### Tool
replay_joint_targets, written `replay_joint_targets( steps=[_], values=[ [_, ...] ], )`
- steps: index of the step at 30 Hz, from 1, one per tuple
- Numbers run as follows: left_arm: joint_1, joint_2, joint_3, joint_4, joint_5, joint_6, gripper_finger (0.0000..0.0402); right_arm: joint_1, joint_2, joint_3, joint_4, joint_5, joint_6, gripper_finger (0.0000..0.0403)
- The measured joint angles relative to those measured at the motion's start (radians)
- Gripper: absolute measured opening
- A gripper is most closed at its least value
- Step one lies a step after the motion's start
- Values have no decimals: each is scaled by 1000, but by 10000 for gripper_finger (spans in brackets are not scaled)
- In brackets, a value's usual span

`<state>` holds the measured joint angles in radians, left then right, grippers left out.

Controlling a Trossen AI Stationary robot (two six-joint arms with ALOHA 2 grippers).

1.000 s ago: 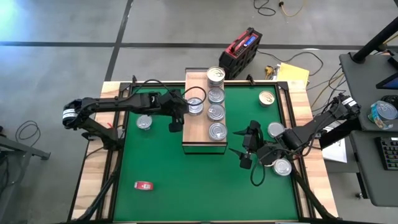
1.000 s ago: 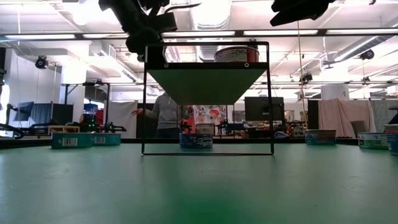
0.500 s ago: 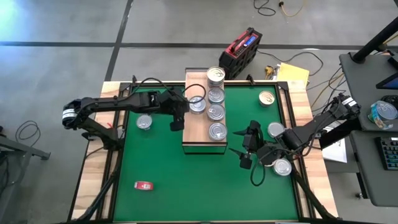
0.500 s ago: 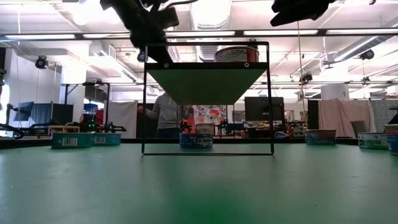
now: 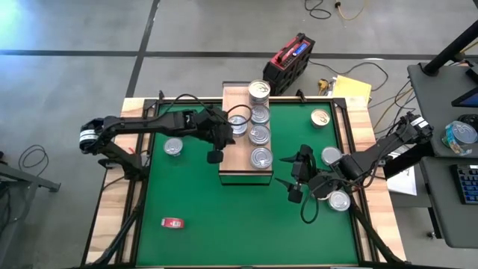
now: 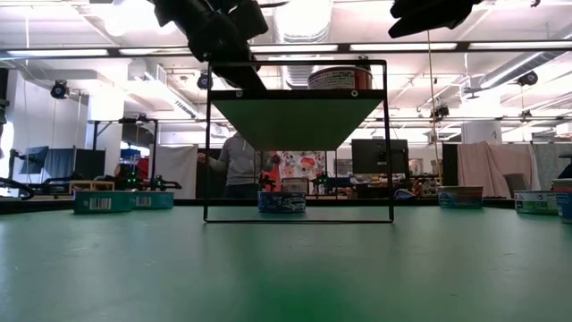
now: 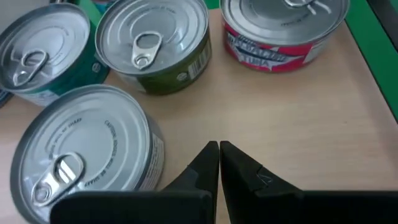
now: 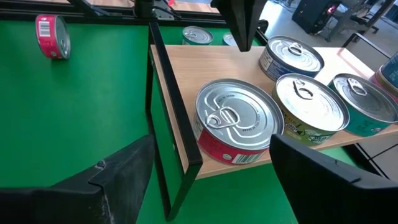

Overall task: Stack canned seafood by type on shelf
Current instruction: Put the top blue tuna can on the shelf

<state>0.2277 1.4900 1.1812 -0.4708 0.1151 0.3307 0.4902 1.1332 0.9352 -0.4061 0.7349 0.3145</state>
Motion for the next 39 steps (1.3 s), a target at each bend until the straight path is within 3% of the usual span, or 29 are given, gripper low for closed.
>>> replay_joint_targets(
  steps=[39],
  values=[
    [40, 78, 0, 78, -117, -2, 0, 0, 0, 0, -5, 0, 18, 312]
  ],
)
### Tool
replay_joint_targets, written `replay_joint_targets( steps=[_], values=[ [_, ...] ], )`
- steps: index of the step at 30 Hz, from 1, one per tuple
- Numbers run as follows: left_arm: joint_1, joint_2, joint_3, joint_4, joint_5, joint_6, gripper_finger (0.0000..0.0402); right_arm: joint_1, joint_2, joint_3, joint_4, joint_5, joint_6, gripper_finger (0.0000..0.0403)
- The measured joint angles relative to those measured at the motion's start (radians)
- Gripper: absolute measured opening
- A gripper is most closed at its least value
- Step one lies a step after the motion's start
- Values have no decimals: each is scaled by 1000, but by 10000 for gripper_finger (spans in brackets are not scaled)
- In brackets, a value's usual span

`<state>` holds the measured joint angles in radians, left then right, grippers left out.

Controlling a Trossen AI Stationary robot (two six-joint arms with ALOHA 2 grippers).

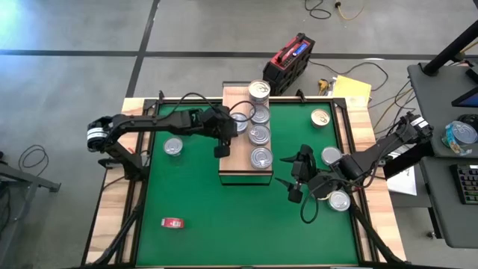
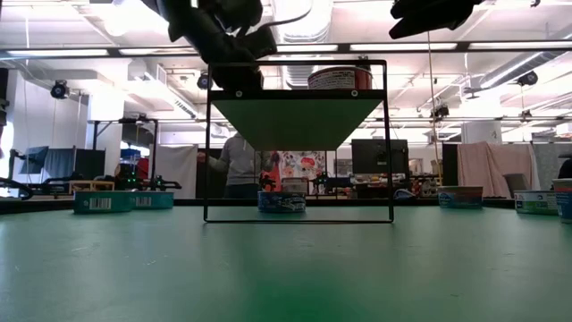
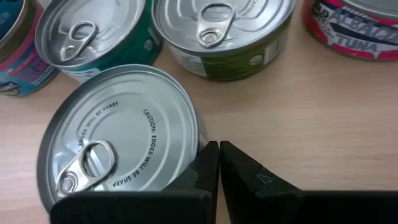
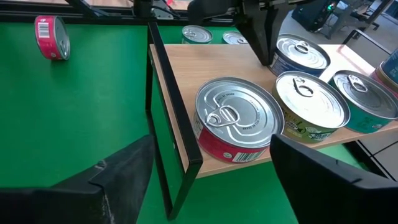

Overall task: Stack canned seafood by type on shelf
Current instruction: Put the top blue tuna can on the shelf

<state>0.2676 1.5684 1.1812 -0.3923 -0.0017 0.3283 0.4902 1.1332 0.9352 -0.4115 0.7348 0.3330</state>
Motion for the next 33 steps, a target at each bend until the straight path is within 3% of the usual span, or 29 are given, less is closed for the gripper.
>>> replay_joint_targets(
  steps=[10, 22, 33],
  values=[
    [34, -2, 0, 5, -18, -1, 0, 0, 0, 0, 0, 0, 0, 322],
    [58, -2, 0, 8, -35, 3, 0, 0, 0, 0, 0, 0, -1, 302],
    [68, -2, 0, 11, -34, 3, 0, 0, 0, 0, 0, 0, -1, 320]
  ],
)
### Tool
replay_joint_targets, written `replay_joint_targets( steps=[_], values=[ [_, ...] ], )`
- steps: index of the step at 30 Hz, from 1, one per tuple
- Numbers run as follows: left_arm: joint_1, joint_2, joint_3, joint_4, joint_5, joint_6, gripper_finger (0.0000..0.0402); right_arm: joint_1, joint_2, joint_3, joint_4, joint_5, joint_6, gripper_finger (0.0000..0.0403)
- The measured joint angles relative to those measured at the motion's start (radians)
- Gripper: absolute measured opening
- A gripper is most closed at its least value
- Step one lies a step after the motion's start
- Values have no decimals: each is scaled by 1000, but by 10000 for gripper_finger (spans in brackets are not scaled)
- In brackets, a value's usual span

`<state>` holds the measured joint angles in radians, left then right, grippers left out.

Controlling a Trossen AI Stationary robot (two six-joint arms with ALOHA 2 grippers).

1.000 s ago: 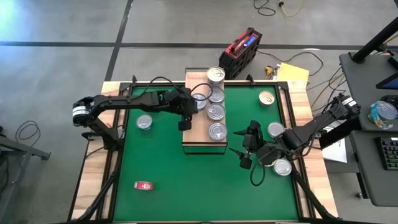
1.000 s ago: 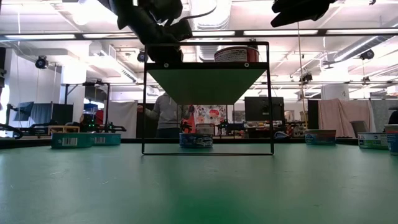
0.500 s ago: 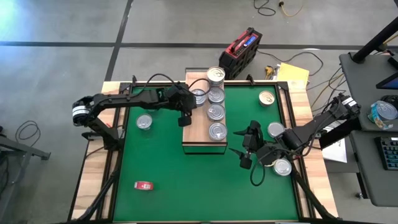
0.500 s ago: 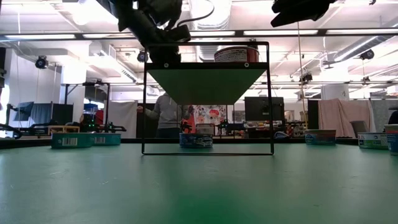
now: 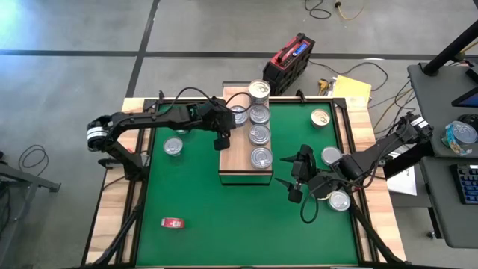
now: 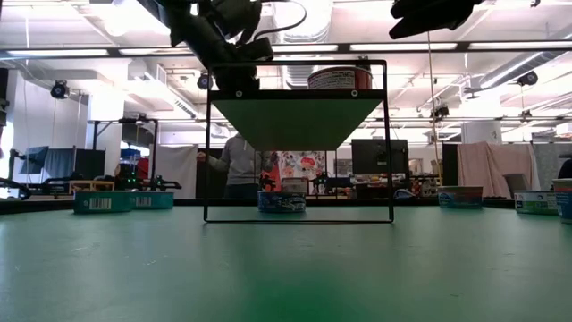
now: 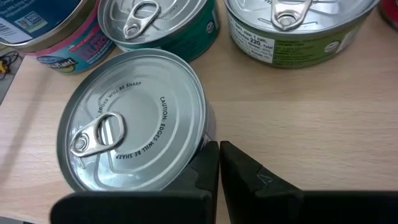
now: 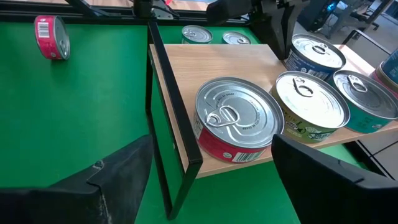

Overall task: Stack canned seafood by type on shelf
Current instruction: Put the top blue tuna can on the shelf, then stack the top green tuna can on top of the green tuna can on the shelf

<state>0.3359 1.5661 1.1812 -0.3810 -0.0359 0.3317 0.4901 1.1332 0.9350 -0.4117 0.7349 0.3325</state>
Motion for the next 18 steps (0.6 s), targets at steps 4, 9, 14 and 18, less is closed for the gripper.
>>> replay_joint_targets(
  steps=[4, 9, 14, 18],
  values=[
    [-2, -16, 0, -22, 0, -9, 0, 0, 0, 0, 0, 0, 0, 322],
    [-33, -90, 2, -108, 1, -57, 0, 0, 0, 0, 0, 1, 17, 313],
    [-86, -180, 0, -106, 1, -69, 0, 0, 0, 0, 1, 2, 41, 302],
    [-153, -232, -17, -73, 1, -96, 0, 0, 0, 0, 1, 41, 73, 294]
  ],
)
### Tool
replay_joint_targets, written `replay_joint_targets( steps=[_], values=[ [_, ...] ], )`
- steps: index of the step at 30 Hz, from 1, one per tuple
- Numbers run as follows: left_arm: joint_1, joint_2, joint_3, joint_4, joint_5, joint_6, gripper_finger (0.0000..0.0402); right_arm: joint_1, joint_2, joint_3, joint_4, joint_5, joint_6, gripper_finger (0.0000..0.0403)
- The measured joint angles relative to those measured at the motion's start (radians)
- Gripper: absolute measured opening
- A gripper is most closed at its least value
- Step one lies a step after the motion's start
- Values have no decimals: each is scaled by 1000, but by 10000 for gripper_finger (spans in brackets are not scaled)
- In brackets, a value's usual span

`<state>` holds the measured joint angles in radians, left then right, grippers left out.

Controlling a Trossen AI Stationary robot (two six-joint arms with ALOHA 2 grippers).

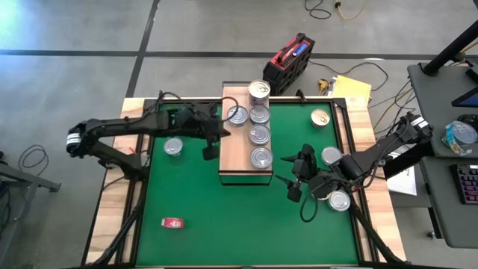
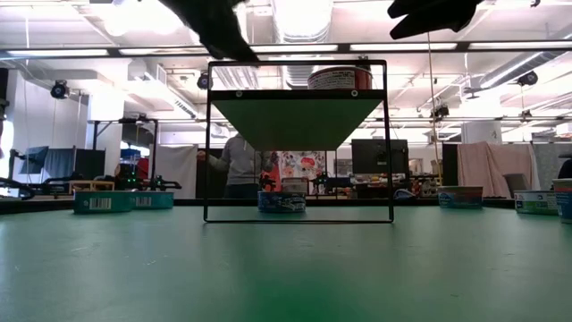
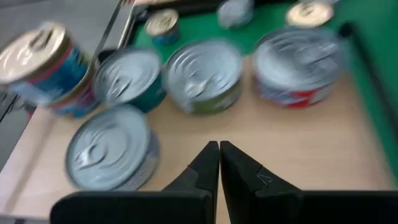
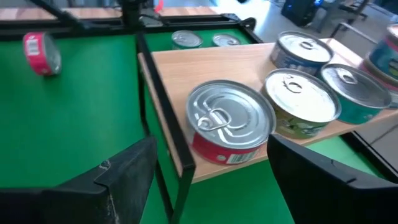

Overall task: Stack canned seafood by type on shelf
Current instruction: Stack the top green tuna can on top of the green tuna can on the shelf

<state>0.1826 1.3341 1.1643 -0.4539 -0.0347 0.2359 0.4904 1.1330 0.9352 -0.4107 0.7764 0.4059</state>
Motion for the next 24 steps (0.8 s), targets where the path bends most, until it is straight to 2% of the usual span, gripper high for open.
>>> replay_joint_targets(
  steps=[4, 11, 16, 20, 24],
  values=[
    [-79, -34, -33, 29, -26, -12, 0, 0, 0, 4, -11, 39, 32, 286],
    [-233, -55, -71, 53, -217, -48, 0, 0, 0, 61, -35, 64, 53, 267],
    [-327, -56, -96, 61, -245, -79, 0, -6, 0, 103, -63, 65, 81, 251],
    [-385, -47, -101, 63, -255, -103, 0, -13, 0, 148, -186, 63, 201, 237],
    [-439, -46, -101, 73, -327, -107, 0, -18, 0, 195, -342, 62, 345, 227]
  ],
)
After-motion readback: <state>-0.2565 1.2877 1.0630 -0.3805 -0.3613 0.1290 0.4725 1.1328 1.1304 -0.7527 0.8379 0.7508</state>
